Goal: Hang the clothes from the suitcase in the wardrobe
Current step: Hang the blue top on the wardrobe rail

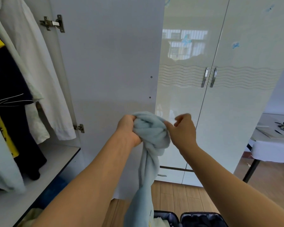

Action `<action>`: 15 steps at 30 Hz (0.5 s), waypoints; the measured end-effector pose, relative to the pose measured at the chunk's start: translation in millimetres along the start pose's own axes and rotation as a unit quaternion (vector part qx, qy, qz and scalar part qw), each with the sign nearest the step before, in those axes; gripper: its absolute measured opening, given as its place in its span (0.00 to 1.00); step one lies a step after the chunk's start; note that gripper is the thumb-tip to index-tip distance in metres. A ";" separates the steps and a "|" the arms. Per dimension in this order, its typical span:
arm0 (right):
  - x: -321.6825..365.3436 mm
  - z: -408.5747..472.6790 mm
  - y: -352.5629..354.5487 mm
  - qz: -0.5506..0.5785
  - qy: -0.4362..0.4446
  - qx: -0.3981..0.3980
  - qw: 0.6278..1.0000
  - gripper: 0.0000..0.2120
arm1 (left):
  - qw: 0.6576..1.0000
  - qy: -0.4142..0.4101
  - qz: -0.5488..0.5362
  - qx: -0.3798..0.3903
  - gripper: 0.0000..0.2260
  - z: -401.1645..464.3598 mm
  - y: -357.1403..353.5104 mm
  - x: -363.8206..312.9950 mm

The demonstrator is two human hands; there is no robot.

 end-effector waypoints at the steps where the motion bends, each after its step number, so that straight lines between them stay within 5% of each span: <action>1: 12.8 -2.4 4.9 0.046 0.024 -0.026 0.998 0.16 | 1.000 -0.022 0.012 0.011 0.16 -2.0 -3.0 -3.4; 4: 39.3 -9.8 0.2 -0.038 0.080 0.091 0.992 0.21 | 0.995 -0.049 0.069 0.054 0.16 -9.6 -17.2 -5.2; 7: 30.6 -12.3 -6.5 -0.048 -0.032 0.261 0.964 0.20 | 0.992 -0.056 0.111 0.037 0.13 -5.0 -18.4 0.0; 9: 25.2 -9.0 -2.0 -0.025 -0.056 0.254 0.965 0.09 | 0.994 -0.060 0.087 0.009 0.08 2.5 -8.6 3.7; 11: 21.1 -6.9 1.6 0.073 -0.141 0.211 0.964 0.06 | 0.993 -0.049 0.091 0.050 0.18 1.6 -5.0 8.2; 12: 20.8 -4.9 1.1 0.170 -0.225 0.198 0.939 0.09 | 0.989 -0.051 0.111 0.084 0.25 1.9 -5.0 10.6; 15: 31.3 5.7 5.4 0.428 -0.435 0.184 0.770 0.13 | 0.960 -0.127 0.225 0.110 0.29 1.1 -3.2 11.9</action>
Point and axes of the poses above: each hand's wrist, its own z-axis towards the middle knuckle, its own y-axis out of the back of the hand, x = y × z, the point moved 3 cm from there along z, towards the middle knuckle, and after that the axes turned 7 degrees about -x, right-handed, at the moved point
